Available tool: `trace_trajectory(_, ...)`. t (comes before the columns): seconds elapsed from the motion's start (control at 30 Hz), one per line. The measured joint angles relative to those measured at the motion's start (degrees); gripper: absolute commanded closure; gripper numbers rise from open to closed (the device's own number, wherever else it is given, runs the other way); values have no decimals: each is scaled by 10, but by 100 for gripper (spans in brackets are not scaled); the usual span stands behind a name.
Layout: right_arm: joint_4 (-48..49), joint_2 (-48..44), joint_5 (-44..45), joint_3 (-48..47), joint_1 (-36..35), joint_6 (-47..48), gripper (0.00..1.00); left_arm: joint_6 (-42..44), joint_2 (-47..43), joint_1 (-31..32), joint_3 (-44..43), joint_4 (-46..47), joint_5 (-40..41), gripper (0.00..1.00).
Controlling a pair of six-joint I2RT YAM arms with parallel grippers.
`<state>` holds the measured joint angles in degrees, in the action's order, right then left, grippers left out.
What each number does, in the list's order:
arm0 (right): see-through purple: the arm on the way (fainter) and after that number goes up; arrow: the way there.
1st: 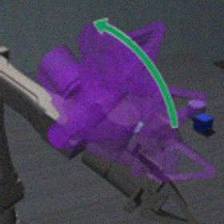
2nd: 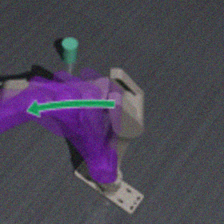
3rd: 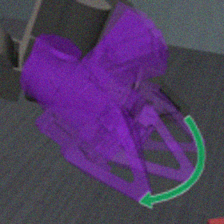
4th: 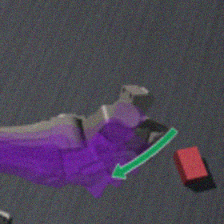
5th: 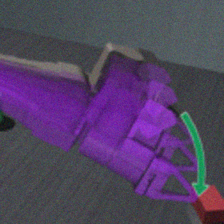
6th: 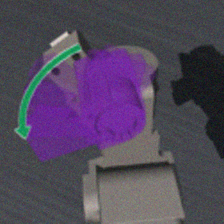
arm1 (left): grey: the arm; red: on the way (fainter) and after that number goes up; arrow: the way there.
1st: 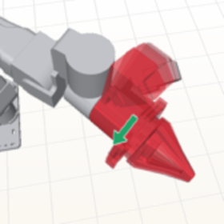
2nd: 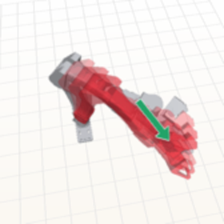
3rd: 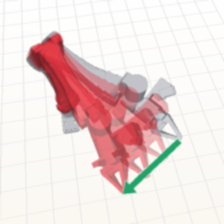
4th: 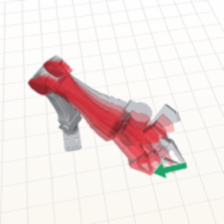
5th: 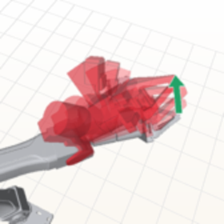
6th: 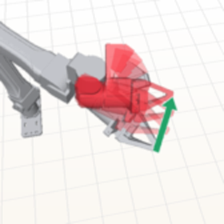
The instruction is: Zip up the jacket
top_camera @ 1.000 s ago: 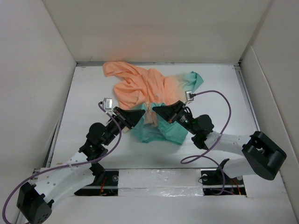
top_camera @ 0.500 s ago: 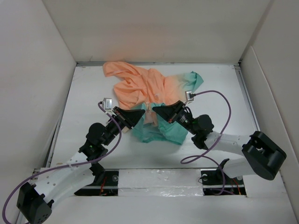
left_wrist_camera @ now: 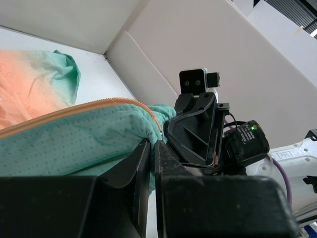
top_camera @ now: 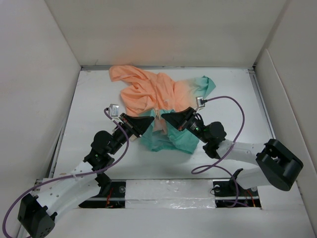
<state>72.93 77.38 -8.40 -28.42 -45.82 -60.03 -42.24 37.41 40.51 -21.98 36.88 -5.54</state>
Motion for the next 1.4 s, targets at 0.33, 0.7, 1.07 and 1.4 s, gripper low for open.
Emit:
trace_trajectory(0.33,0,-9,0,0,-2,2,100,0,-6,0,0,-8,18,100)
trace_trajectory(0.7,0,-9,0,0,-4,2,100,0,-5,0,0,-7,14,100)
trace_trajectory(1.07,0,-9,0,0,-4,3,100,1,-4,0,7,-2,6,100)
trace_trajectory(1.4,0,-9,0,0,-4,3,100,5,-10,0,9,0,4,100)
